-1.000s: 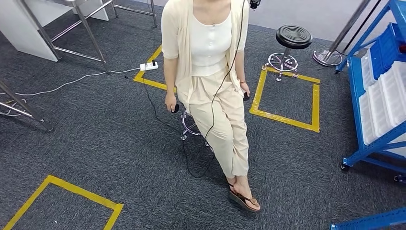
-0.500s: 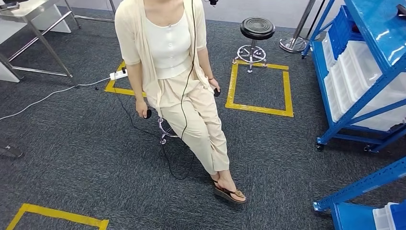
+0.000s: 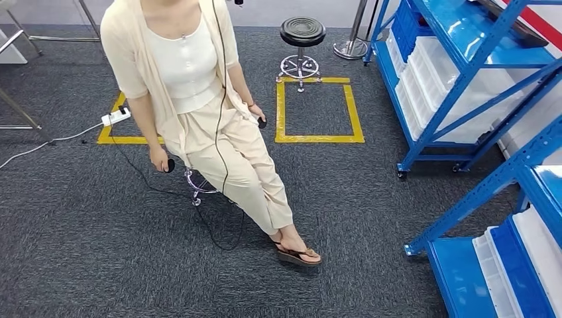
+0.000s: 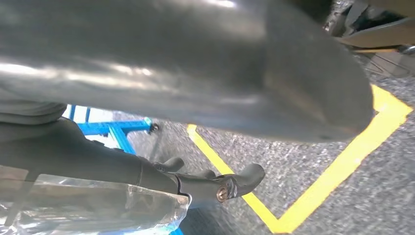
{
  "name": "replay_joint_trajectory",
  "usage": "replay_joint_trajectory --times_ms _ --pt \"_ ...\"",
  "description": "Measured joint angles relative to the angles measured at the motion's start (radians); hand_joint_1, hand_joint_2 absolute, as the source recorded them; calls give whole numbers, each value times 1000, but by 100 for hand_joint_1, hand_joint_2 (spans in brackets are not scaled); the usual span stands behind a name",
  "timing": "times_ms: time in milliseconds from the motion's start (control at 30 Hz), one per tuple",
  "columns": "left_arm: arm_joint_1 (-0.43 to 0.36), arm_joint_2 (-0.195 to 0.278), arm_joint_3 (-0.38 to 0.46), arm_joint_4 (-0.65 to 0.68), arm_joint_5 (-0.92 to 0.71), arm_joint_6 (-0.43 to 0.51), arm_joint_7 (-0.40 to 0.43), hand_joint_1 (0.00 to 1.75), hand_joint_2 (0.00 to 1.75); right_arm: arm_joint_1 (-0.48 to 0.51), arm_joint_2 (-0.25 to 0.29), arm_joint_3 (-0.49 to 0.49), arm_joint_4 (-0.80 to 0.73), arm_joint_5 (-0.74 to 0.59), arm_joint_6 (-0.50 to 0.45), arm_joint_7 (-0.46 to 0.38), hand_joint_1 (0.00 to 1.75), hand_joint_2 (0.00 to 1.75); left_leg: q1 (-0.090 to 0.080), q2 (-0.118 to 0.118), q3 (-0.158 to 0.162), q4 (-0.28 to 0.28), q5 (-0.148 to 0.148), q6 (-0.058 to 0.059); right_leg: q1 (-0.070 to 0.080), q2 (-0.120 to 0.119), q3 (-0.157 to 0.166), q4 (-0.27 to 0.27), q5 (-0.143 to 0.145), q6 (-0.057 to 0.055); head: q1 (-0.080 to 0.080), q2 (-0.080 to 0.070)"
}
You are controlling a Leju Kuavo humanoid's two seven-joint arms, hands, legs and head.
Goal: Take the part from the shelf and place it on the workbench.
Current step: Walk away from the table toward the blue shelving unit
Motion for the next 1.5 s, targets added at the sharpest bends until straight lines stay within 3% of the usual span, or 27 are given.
replay_joint_trajectory --times_ms 67,100,200,267,333,400,467,533,600,633,700,767,833,900,933,967,1000,1067,1133,1200,1233,1300,1333,1400,1433,1467,1500 --pt "0 0 0 0 0 0 0 0 0 -4 0 0 0 0 0 1 0 0 -5 19 6 2 -7 -12 3 -42 64 -112 38 0 -1 0" --pt "-1 1 0 -1 0 0 0 0 0 -5 1 0 0 0 1 1 0 0 -8 27 10 4 -11 -19 6 -53 73 -132 46 -6 -2 0" --pt "-4 1 0 -1 -2 -2 -2 0 0 -5 1 -2 0 -6 1 3 0 0 -2 45 17 9 -20 -34 4 -23 68 -128 51 -25 -4 0" --pt "-4 2 0 0 -4 -4 -3 0 0 -3 0 -4 0 -10 0 4 0 0 7 9 1 54 -58 -43 0 -2 71 -128 56 -40 -5 0" --pt "-2 2 0 0 -5 -6 -3 0 0 -2 0 -5 0 -12 0 4 0 0 9 -47 -54 172 -126 -44 5 20 67 -128 61 -53 -6 0" --pt "0 2 0 0 -6 -6 -3 0 0 0 1 -5 0 -12 0 4 0 0 9 -67 -108 276 -159 -40 14 46 64 -127 63 -58 -6 0" --pt "1 3 0 0 -7 -6 -3 0 0 3 1 -6 0 -13 0 4 0 0 9 -73 -101 246 -116 -32 20 73 64 -126 64 -60 -6 0" --pt "1 4 0 0 -8 -6 -3 0 0 4 1 -6 0 -14 -1 3 0 0 8 -102 -42 119 -49 -25 22 97 65 -124 66 -58 -6 0" --pt "1 4 -1 0 -11 -7 -3 0 0 4 2 -6 0 -15 -1 2 0 0 2 -128 -6 41 -24 -20 23 116 62 -123 68 -53 -5 0" --pt "0 5 -1 0 -12 -7 -3 0 0 4 2 -7 0 -15 -2 1 0 0 -2 -129 -5 36 -26 -17 23 123 58 -124 71 -47 -5 0" --pt "-1 5 -2 0 -12 -8 -2 0 0 6 2 -7 0 -15 -2 -1 0 0 -6 -111 -4 27 -17 -6 21 131 50 -124 75 -37 -5 0" --pt "-1 5 -3 0 -12 -8 -2 0 0 8 2 -7 0 -15 -2 -3 0 0 -4 -88 -2 13 -5 9 22 96 22 -82 51 -34 -4 0" --pt "0 6 -4 0 -12 -7 -2 0 0 8 2 -8 0 -15 -3 -4 0 0 -4 -59 -5 5 2 16 22 49 -39 34 -11 -36 -2 0" --pt "2 6 -4 0 -12 -7 -2 0 0 9 2 -8 0 -15 -3 -5 0 0 -6 -31 -8 5 2 17 17 37 -91 148 -57 -31 -2 0" --pt "2 6 -4 0 -13 -7 -2 0 0 11 1 -9 0 -15 -3 -6 0 0 -6 -18 -9 5 2 17 14 34 -93 161 -59 -23 -2 0" --pt "2 5 -4 0 -13 -8 -2 0 0 13 1 -10 0 -16 -3 -6 0 0 -6 -5 -9 5 2 16 10 29 -73 132 -45 -13 -2 0" --pt "2 5 -4 0 -15 -8 -2 0 0 14 0 -11 0 -17 -3 -6 0 0 -5 7 -8 5 1 14 8 16 -34 67 -23 -4 -2 0" --pt "2 6 -5 0 -20 -10 -2 0 0 13 0 -15 0 -22 -5 -7 0 0 -10 28 -3 7 -5 4 8 -33 49 -77 22 2 -2 0" --pt "2 6 -5 0 -23 -12 -2 0 0 12 0 -19 0 -25 -7 -9 0 0 -15 46 4 9 -12 -9 13 -55 79 -134 42 -9 -5 0" --pt "-2 6 -6 0 -24 -12 -2 0 0 13 0 -23 0 -28 -8 -9 0 0 -10 61 10 11 -18 -21 10 -30 77 -136 46 -24 -8 0" --pt "-4 6 -7 0 -24 -12 -2 0 0 14 0 -25 0 -29 -9 -9 0 0 -6 50 10 19 -27 -27 7 -19 78 -138 48 -31 -8 0" --pt "-3 6 -8 0 -24 -12 -2 0 0 14 0 -27 0 -29 -11 -9 0 0 2 -6 -16 89 -78 -37 -1 3 83 -141 55 -49 -9 0" --pt "-2 5 -8 1 -24 -12 -2 0 0 14 0 -27 0 -28 -11 -9 0 0 3 -38 -44 155 -116 -40 1 15 82 -141 56 -54 -9 0" --pt "1 5 -8 1 -24 -12 -1 0 0 14 2 -28 0 -28 -11 -9 0 0 5 -67 -107 285 -171 -43 5 41 82 -140 57 -59 -9 0" --pt "2 6 -8 1 -25 -12 -1 0 0 15 2 -29 0 -28 -11 -9 0 0 6 -71 -123 312 -170 -44 7 55 83 -140 57 -59 -9 0" --pt "3 6 -8 1 -25 -12 -1 0 0 16 2 -29 0 -28 -11 -9 0 0 7 -73 -120 298 -147 -43 7 69 85 -139 57 -58 -9 0" --pt "3 6 -8 1 -26 -11 0 0 0 16 2 -29 0 -27 -11 -9 0 0 10 -78 -100 247 -109 -42 7 83 87 -138 57 -58 -9 0"
